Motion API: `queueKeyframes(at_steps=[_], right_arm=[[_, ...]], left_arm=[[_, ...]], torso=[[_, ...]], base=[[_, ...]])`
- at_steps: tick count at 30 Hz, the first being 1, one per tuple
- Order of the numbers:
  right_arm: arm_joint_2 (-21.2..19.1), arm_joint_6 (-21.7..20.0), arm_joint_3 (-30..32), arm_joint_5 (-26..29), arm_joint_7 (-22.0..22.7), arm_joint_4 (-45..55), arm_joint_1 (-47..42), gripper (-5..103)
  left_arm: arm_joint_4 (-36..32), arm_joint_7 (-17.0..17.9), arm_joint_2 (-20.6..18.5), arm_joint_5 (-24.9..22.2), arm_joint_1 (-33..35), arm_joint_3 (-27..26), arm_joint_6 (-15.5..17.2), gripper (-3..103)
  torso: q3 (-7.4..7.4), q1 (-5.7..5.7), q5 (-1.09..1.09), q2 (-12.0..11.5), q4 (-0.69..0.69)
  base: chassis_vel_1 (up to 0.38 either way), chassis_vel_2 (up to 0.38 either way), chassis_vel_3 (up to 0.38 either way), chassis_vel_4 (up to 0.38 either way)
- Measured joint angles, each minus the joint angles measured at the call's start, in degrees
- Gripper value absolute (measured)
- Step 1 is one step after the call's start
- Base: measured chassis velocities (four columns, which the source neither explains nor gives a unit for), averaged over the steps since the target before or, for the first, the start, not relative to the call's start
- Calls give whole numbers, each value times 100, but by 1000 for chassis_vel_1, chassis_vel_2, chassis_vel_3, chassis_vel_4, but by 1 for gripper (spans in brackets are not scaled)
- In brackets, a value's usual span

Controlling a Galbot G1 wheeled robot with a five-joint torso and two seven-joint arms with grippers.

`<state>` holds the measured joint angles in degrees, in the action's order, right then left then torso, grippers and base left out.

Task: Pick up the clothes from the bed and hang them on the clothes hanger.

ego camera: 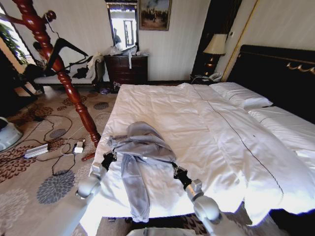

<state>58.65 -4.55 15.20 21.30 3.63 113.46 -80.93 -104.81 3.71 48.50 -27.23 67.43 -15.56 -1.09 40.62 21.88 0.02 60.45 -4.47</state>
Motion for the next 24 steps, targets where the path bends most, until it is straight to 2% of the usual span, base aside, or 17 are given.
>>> queueKeyframes(at_steps=[2, 3, 6, 7, 10, 11, 16, 17, 19, 20, 23, 24], right_arm=[[-328, -94, 15, 248, 58, 197, 223, 0], [-328, -94, 15, 248, 58, 197, 223, 0], [-932, -278, 14, 764, 178, 521, 740, 0], [-932, -278, 14, 764, 178, 521, 740, 0], [-1365, -390, 43, 1196, 296, 612, 1316, 0], [-1365, -390, 43, 1196, 296, 612, 1316, 0], [-1893, -503, 54, 2021, 481, 495, 2364, 0], [-1893, -503, 54, 2021, 481, 495, 2364, 0], [-2034, -534, 38, 2312, 523, 428, 2692, 0], [-2172, -565, 5, 2607, 557, 354, 3084, 0], [-2296, -584, -61, 2826, 572, 271, 3485, 0], [-2425, -594, -163, 3050, 587, 160, 3945, 0]], left_arm=[[-286, 121, -225, -256, -159, 74, 200, 0], [-286, 121, -225, -256, -159, 74, 200, 0], [-711, 376, -667, -790, -662, 403, 560, 0], [-711, 376, -667, -790, -662, 403, 560, 0], [-831, 620, -968, -1209, -1376, 866, 779, 0], [-831, 620, -968, -1209, -1376, 866, 779, 0], [-746, 1005, -1227, -2040, -3065, 1737, 1005, 0], [-746, 1005, -1227, -2040, -3065, 1737, 1005, 0], [-653, 1106, -1256, -2326, -3745, 2042, 1070, 0], [-575, 1196, -1263, -2605, -4303, 2248, 1126, 0], [-511, 1227, -1261, -2845, -4695, 2316, 1194, 0], [-446, 1257, -1257, -3075, -5072, 2409, 1260, 0]], torso=[[0, 0, -2, 0, 1], [0, 0, -2, 0, 1], [0, 0, -2, 0, 1], [0, 0, -2, 0, 1], [1, 0, -3, 0, 0], [1, 0, -3, 0, 0], [1, 0, -1, 0, 0], [1, 0, -1, 0, 0], [1, 1, 0, -1, 0], [1, 2, 1, -1, -2], [1, 2, 1, -1, -2], [1, 1, 0, 0, 3]], base=[[0, 0, 0, 0], [0, 0, 0, 0], [0, 0, 0, 0], [0, 0, 0, 0], [0, 0, 0, 0], [0, 0, 0, 0], [0, 0, 0, 0], [0, 0, 0, 0], [0, 0, 0, 0], [0, 0, 0, 0], [0, 0, 0, 0], [0, 0, 0, 0]])
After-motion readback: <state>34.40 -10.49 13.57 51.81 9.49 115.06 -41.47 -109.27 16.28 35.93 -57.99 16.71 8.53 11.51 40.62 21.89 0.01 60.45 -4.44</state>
